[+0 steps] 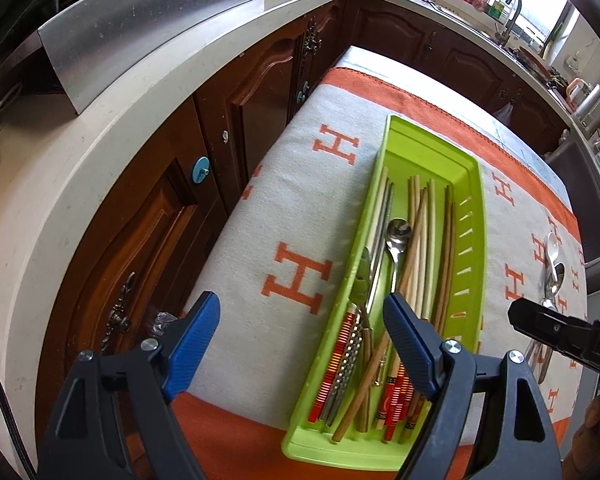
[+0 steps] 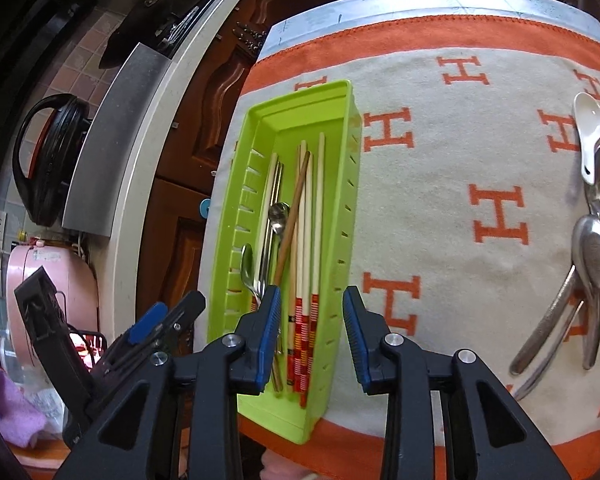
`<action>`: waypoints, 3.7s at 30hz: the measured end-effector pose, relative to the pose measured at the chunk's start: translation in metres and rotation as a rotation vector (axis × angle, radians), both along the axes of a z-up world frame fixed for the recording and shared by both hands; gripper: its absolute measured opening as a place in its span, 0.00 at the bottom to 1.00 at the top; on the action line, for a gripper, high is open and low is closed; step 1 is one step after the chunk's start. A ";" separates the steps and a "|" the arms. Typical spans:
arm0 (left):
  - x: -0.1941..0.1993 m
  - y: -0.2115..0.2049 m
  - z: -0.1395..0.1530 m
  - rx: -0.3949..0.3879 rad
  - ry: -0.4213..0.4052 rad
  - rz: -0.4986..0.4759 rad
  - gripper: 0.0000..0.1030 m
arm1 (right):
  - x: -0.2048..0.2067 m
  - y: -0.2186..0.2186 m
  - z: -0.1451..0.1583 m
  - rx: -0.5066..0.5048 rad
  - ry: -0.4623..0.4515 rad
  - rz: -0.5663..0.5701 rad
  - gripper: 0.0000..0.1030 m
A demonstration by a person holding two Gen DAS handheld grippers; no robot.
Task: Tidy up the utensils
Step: 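Move both tools back over the remaining spoons and fork, then lower the right tool onto the large metal spoon and grasp it, then grasp the metal fork with the left tool while the right tool holds the spoon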
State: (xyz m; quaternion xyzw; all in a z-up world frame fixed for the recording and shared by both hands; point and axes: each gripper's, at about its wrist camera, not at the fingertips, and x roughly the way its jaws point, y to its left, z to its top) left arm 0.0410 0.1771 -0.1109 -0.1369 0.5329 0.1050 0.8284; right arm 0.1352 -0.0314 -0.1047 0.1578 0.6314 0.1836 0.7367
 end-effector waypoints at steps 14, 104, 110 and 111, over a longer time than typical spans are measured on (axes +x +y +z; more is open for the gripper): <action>-0.004 -0.044 0.012 0.033 -0.009 -0.079 0.80 | -0.036 -0.063 0.008 -0.059 -0.078 -0.020 0.31; 0.047 -0.217 -0.031 -0.023 0.143 -0.476 0.80 | -0.007 -0.208 -0.051 0.077 -0.155 -0.164 0.05; 0.045 -0.239 -0.021 -0.057 0.114 -0.571 0.78 | -0.025 -0.243 -0.025 0.133 -0.207 -0.263 0.05; 0.045 -0.244 -0.020 -0.069 0.111 -0.596 0.73 | -0.027 -0.250 -0.021 0.132 -0.215 -0.284 0.05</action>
